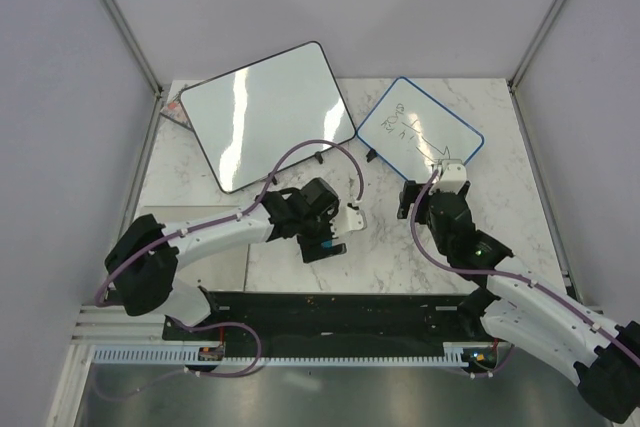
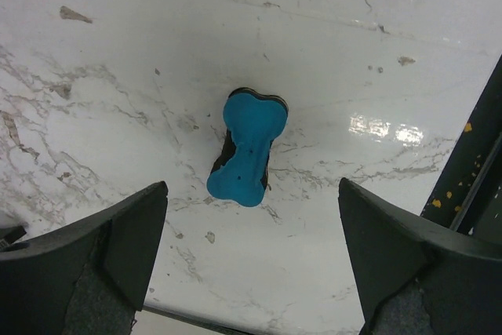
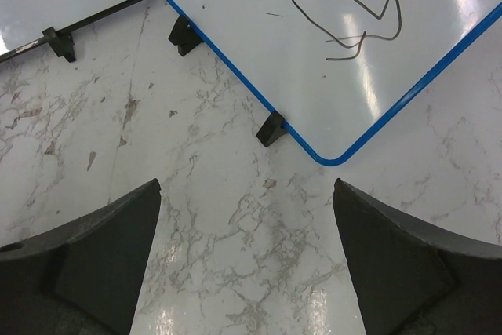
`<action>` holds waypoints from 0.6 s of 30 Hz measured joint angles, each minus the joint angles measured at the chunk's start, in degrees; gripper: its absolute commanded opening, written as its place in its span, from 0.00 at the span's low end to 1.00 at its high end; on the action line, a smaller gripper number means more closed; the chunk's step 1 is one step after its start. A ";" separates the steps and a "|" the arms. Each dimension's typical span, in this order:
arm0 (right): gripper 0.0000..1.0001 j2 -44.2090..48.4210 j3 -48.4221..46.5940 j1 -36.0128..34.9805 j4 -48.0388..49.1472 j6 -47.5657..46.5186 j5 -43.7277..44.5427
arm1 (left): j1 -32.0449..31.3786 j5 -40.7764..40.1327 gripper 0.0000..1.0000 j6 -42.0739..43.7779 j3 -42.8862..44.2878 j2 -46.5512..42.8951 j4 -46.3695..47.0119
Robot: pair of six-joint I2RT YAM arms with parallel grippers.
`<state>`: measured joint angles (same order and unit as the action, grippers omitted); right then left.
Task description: Erase the whiteboard
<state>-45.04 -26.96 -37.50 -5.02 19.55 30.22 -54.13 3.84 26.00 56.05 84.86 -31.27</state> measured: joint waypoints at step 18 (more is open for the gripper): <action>0.98 3.58 0.59 1.77 0.61 -0.09 -0.46 | 4.26 6.86 0.71 9.64 -0.24 7.54 0.92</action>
<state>-41.45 -26.37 -35.73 -4.40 19.46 29.76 -49.87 10.70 35.64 55.81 92.40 -30.35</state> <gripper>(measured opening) 0.982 0.734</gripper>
